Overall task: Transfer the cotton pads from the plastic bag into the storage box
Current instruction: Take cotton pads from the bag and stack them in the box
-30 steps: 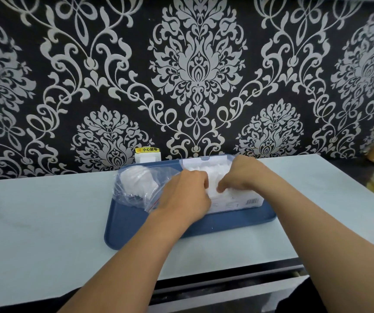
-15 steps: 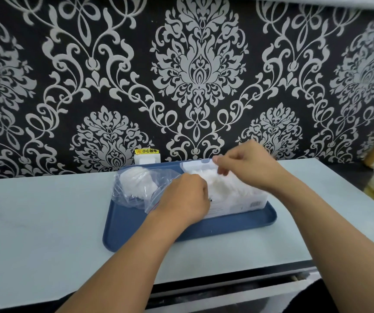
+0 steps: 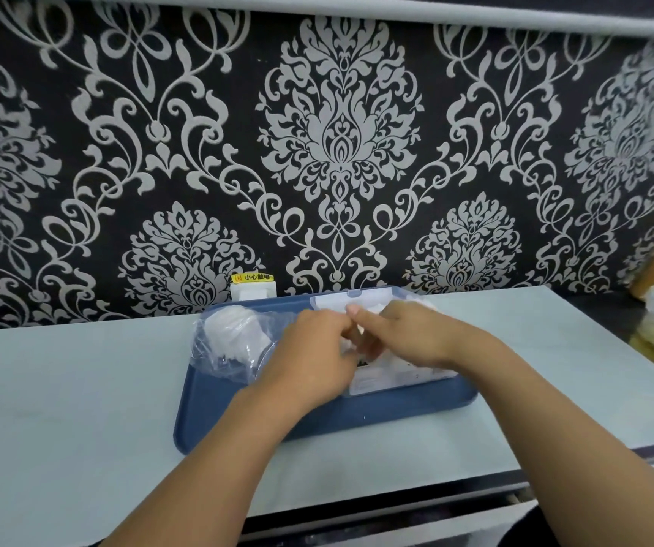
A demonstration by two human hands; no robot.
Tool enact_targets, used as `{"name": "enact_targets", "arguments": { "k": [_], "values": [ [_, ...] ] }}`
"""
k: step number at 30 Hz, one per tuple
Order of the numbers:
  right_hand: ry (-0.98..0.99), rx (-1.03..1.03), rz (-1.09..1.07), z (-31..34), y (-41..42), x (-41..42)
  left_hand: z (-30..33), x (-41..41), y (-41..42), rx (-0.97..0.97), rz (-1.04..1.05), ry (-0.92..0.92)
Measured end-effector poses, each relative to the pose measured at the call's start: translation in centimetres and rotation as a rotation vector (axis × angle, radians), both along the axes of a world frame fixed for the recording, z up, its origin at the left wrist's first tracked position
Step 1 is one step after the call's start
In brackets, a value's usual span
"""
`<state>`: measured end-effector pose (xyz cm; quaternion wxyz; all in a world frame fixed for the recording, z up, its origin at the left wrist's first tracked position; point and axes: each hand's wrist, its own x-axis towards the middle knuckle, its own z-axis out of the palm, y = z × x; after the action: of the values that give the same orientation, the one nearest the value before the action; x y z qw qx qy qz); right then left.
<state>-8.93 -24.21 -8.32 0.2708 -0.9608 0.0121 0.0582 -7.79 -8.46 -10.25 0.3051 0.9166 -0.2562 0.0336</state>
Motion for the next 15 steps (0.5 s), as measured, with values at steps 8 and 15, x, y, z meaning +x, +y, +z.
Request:
{"name": "enact_targets", "arguments": {
  "k": [8,15],
  "values": [
    [-0.279,0.1,0.278,-0.3,5.0,0.2,2.9,3.3,7.7,-0.734,0.488,-0.26],
    [-0.441,-0.017,0.324,-1.3,7.1,2.2,-2.9,7.7,12.7,-0.42,0.563,0.236]
  ]
}}
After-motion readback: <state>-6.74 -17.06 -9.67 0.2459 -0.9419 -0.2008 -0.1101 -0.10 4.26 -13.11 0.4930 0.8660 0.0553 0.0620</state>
